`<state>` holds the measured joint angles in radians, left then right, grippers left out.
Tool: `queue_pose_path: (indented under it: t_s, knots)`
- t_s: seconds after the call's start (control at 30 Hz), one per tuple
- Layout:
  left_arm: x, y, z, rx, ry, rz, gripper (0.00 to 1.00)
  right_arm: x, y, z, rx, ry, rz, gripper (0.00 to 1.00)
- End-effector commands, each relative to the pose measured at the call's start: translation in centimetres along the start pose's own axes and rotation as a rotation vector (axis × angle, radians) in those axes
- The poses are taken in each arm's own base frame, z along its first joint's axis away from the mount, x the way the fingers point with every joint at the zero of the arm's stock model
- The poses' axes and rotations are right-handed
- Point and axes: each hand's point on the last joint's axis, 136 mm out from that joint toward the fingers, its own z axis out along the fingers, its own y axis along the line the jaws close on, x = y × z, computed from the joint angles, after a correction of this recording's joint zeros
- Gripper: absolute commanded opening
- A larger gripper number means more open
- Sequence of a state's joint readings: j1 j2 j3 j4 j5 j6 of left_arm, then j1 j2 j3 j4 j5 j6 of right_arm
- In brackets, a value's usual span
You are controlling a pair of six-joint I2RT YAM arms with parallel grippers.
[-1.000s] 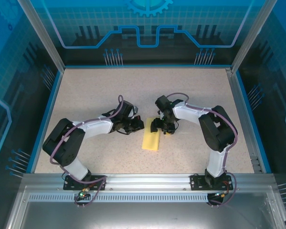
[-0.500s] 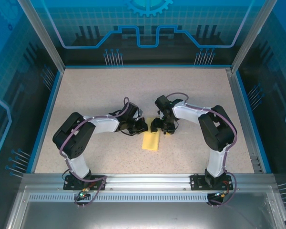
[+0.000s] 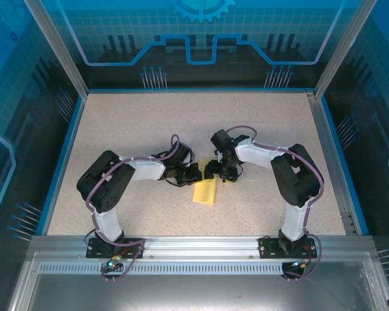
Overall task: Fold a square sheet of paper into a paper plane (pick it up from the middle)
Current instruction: Hold the square sheet of paper at the center of the table, then fold the square sheet of paper in half at the center of the table.
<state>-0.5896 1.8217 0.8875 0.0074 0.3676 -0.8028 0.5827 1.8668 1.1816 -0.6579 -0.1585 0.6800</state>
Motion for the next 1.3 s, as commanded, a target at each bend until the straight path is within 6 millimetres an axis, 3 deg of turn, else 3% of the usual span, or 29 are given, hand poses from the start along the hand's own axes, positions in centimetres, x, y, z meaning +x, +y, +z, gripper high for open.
queue_pose_path:
  t_s: [0.0, 0.1, 0.17, 0.27, 0.3, 0.4, 0.43, 0.8, 0.97, 1.0, 1.27]
  knots:
    - [0.8, 3.0, 0.9, -0.111, 0.013, 0.008, 0.00, -1.5, 0.3, -1.4, -0.009, -0.111, -0.033, 0.74]
    - [0.8, 3.2, 1.0, -0.118, 0.015, 0.013, 0.00, -2.0, 1.5, -4.8, -0.126, -0.220, -0.027, 0.76]
    - [0.9, 3.3, 1.1, -0.120, 0.017, 0.017, 0.00, -2.1, 2.2, -6.6, -0.222, -0.279, -0.026, 0.72]
    - [1.0, 3.3, 1.0, -0.120, 0.019, 0.019, 0.00, -1.3, 3.8, -7.5, -0.361, -0.286, -0.046, 0.47]
    - [1.0, 3.4, 1.1, -0.121, 0.020, 0.019, 0.00, -0.8, 4.8, -7.3, -0.413, -0.255, -0.062, 0.34]
    - [1.0, 3.5, 1.0, -0.125, 0.021, 0.021, 0.00, 0.4, 6.4, -5.7, -0.464, -0.167, -0.090, 0.05]
    - [1.1, 3.6, 1.0, -0.128, 0.020, 0.021, 0.00, 0.6, 6.5, -5.2, -0.469, -0.153, -0.086, 0.00]
    - [1.1, 3.8, 1.2, -0.138, 0.031, 0.025, 0.00, 0.9, 4.2, -1.4, -0.408, -0.110, -0.032, 0.00]
    - [1.1, 3.8, 1.3, -0.140, 0.031, 0.024, 0.00, 0.7, 3.6, -1.1, -0.387, -0.114, -0.029, 0.00]
    - [1.1, 3.8, 1.3, -0.140, 0.032, 0.024, 0.00, 1.3, 2.8, -0.5, -0.376, -0.097, -0.019, 0.00]
    - [1.2, 3.9, 1.4, -0.141, 0.041, 0.026, 0.00, 1.5, 2.0, -1.0, -0.408, -0.117, -0.011, 0.00]
